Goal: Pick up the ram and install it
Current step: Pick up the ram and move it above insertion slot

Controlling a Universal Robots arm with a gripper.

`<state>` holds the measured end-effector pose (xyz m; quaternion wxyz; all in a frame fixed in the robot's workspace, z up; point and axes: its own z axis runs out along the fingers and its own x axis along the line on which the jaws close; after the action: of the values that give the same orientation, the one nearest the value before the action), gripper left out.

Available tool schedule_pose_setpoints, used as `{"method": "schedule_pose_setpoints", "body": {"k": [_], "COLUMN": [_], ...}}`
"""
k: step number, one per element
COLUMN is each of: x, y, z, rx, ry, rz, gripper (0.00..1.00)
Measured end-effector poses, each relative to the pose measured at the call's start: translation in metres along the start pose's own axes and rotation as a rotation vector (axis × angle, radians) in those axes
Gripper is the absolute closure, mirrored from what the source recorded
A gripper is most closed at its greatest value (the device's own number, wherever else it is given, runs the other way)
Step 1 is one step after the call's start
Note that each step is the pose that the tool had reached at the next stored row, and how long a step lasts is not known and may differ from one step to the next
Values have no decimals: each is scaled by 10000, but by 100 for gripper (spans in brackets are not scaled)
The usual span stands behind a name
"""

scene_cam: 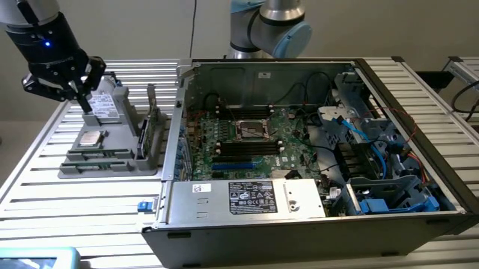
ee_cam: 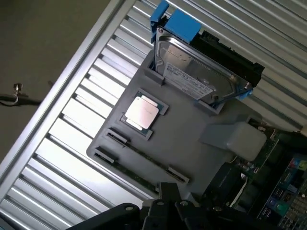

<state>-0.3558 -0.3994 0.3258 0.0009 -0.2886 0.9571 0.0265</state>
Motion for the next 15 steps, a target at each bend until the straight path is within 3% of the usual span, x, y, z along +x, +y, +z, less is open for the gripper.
{"method": "schedule_pose_setpoints", "body": {"k": [9, 15], "x": [0, 0], "y": [1, 0], "z": [0, 0], "rx": [-242, -286], "ry": [-52, 2], "rz": [-1635, -2729], "gripper": [89, 89]}}
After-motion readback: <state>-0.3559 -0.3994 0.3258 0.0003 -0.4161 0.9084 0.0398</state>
